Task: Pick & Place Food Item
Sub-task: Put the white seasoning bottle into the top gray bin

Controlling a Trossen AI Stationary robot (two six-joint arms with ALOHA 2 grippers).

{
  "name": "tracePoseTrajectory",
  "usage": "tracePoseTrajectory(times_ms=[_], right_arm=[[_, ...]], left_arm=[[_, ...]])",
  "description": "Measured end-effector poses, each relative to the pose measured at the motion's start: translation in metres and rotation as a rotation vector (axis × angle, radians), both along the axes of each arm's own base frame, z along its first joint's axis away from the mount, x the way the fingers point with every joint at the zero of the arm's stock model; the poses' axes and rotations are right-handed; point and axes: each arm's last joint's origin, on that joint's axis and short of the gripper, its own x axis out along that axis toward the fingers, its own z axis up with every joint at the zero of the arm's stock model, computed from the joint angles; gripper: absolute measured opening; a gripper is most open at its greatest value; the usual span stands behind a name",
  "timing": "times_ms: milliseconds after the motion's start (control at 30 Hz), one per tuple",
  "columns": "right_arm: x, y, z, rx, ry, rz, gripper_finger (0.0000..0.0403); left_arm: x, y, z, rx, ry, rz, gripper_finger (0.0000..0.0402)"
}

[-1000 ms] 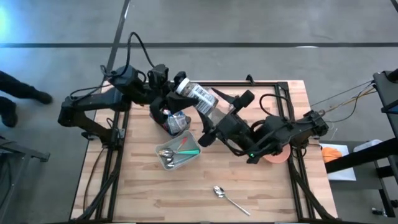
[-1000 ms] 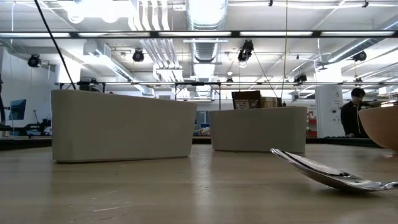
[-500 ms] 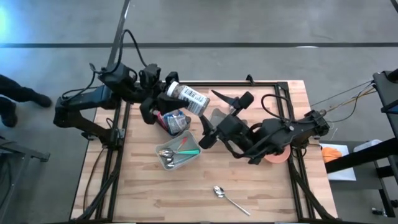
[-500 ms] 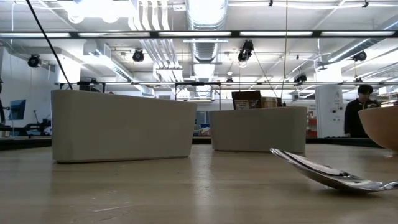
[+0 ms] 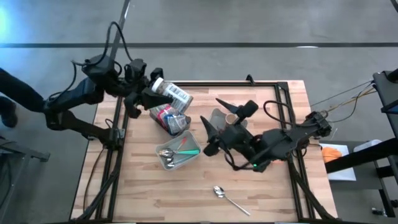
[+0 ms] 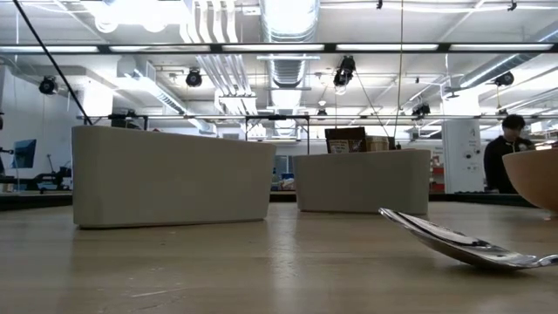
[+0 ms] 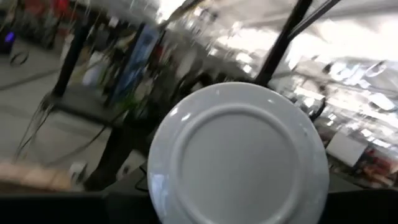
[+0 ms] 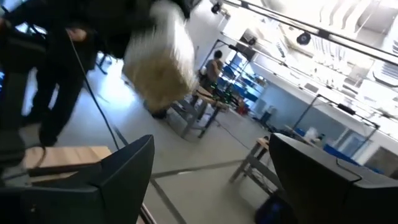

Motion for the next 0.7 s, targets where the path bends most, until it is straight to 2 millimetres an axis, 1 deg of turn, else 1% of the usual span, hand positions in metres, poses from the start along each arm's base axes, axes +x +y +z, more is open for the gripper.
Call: tracePoseTrajectory(times_ms=[67, 167, 267, 433, 567, 600, 700], right_arm=[[-0.003, 0.002, 0.002, 0.007, -0.012, 0.011, 0.0305], [-0.005, 0.001, 0.006, 0.035, -0.054, 0.029, 0.0268], [-0.004, -0.002, 0.007, 0.06, -0.092, 0.056, 0.0212], [-0.003, -0.003, 0.006, 0.071, -0.105, 0.074, 0.0109], [-0.001, -0.001, 0.006, 0.073, -0.131, 0.178, 0.0027], [0.0, -0.001, 0.005, 0.07, -0.122, 0.191, 0.0019], [0.003, -0.004, -0.001, 0.093, -0.097, 0.193, 0.0013]], left_arm=[[-0.004, 0.001, -0.005, 0.002, 0.066, 0.007, 0.0188], [-0.005, 0.001, -0.011, 0.017, 0.126, 0.011, 0.0188], [-0.002, 0.0, -0.014, 0.016, 0.149, 0.002, 0.0188], [0.004, -0.005, -0.018, 0.025, 0.163, -0.027, 0.0188], [0.009, -0.008, -0.02, 0.03, 0.165, -0.048, 0.0188], [0.01, -0.008, -0.02, 0.03, 0.167, -0.048, 0.0188], [0.017, -0.008, -0.02, 0.029, 0.148, -0.052, 0.0188]])
